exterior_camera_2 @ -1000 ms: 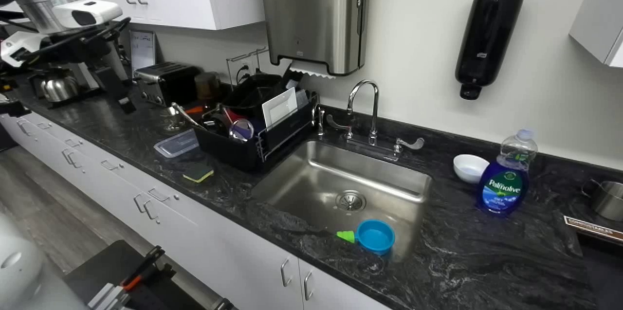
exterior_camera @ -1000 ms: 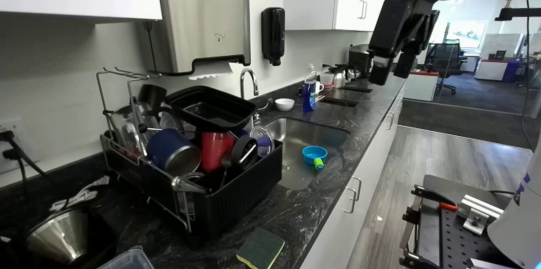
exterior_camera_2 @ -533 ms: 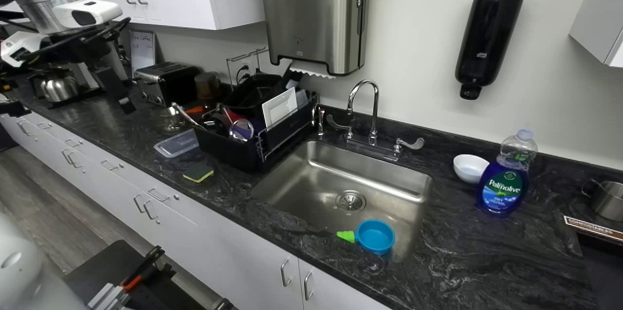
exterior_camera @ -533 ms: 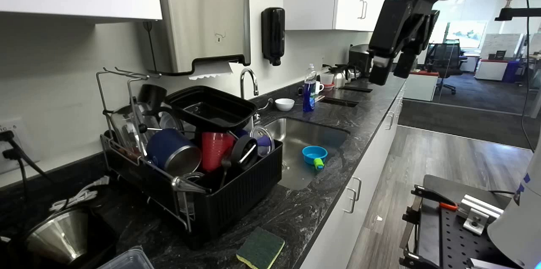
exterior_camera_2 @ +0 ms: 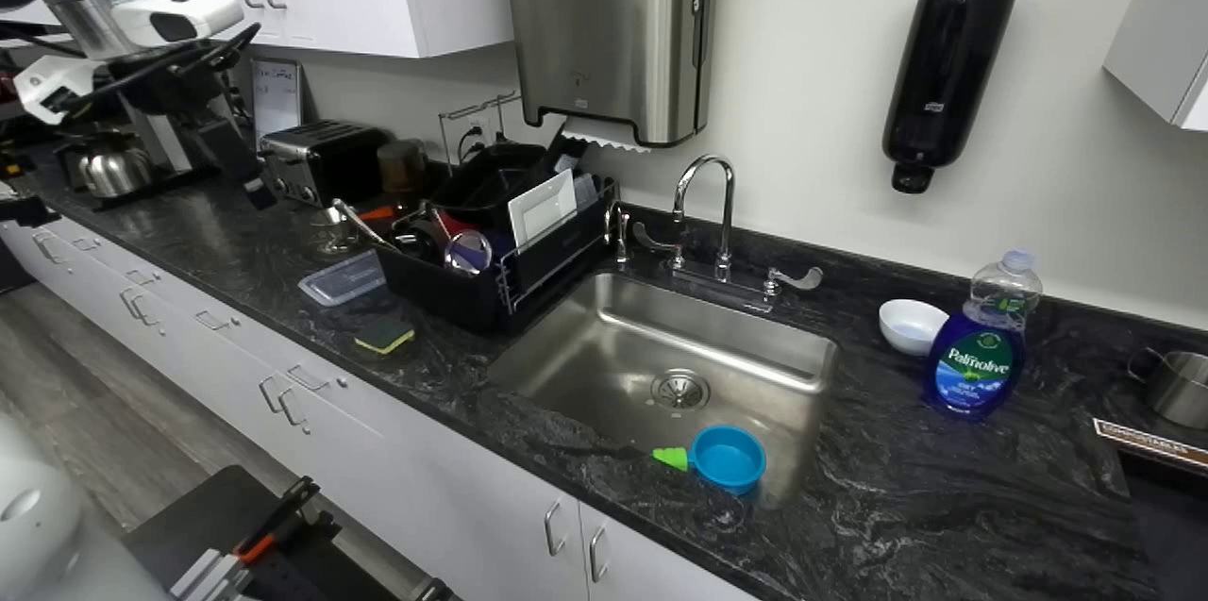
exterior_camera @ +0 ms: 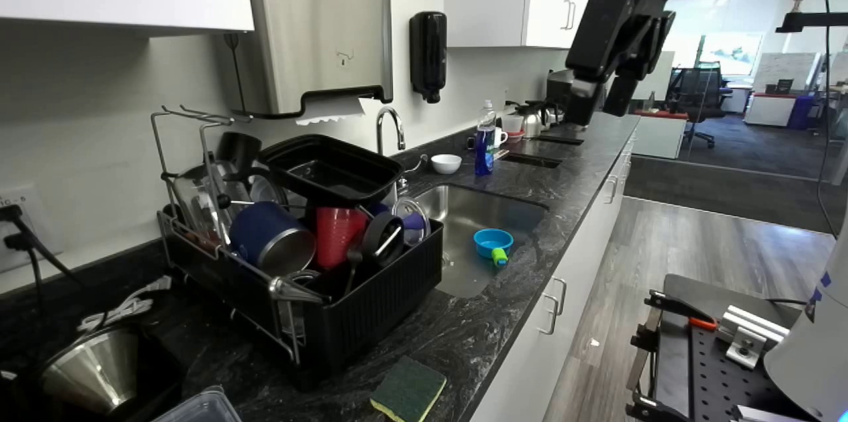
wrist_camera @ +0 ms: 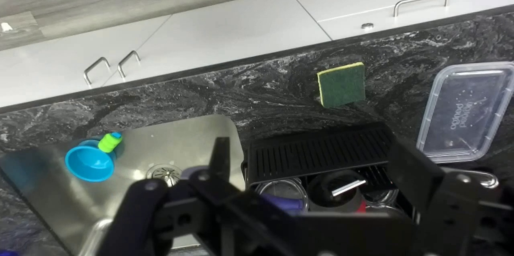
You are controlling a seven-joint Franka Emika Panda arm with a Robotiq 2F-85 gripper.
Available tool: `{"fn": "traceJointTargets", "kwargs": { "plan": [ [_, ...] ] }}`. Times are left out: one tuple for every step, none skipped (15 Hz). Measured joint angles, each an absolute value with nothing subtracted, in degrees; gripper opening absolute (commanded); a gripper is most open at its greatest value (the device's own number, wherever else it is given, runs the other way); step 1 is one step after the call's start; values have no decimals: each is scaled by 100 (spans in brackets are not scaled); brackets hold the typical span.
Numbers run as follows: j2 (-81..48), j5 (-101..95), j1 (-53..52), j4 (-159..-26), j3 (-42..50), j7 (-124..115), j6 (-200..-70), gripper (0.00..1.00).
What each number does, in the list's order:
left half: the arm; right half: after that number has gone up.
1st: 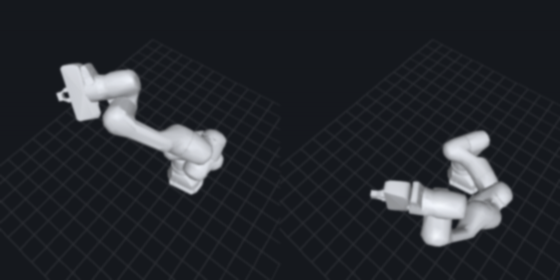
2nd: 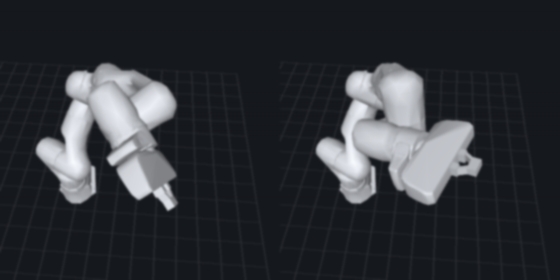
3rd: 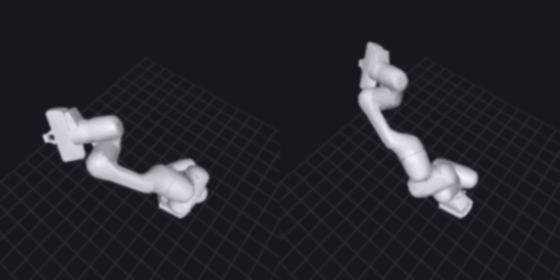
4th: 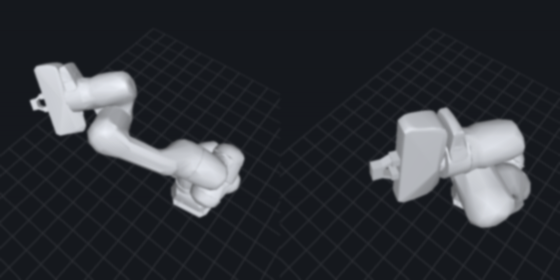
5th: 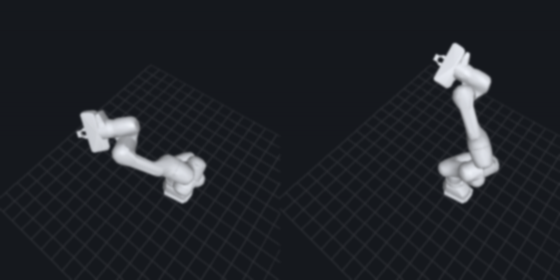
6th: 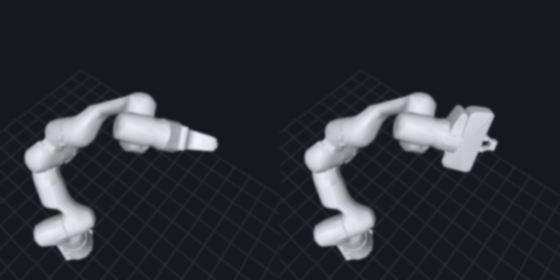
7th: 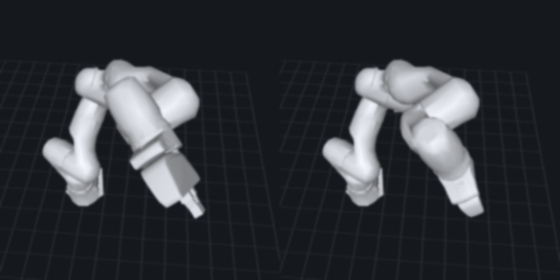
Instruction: Remove the black bowl from the dishrack and place it in the sink
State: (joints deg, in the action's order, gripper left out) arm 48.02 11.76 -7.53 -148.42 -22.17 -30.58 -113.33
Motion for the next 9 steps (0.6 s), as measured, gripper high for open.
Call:
{"fn": "traceJointTargets", "kwargs": {
  "plan": [
    [4710,1138,-745,-14820,-2207,-2981,-11462,100],
    [4598,1088,-736,-14795,-2201,-2885,-11602,100],
    [4466,1032,-729,-14768,-2190,-2783,-11745,100],
    [4316,962,-725,-14735,-2172,-2675,-11881,100],
    [4152,883,-724,-14693,-2143,-2555,-12008,100],
    [3978,791,-722,-14642,-2102,-2431,-12135,100],
    [3807,686,-719,-14583,-2051,-2321,-12238,100],
    [3628,573,-714,-14510,-1990,-2218,-12331,100],
    [3463,465,-711,-14431,-1924,-2129,-12405,100]
  ]
}}
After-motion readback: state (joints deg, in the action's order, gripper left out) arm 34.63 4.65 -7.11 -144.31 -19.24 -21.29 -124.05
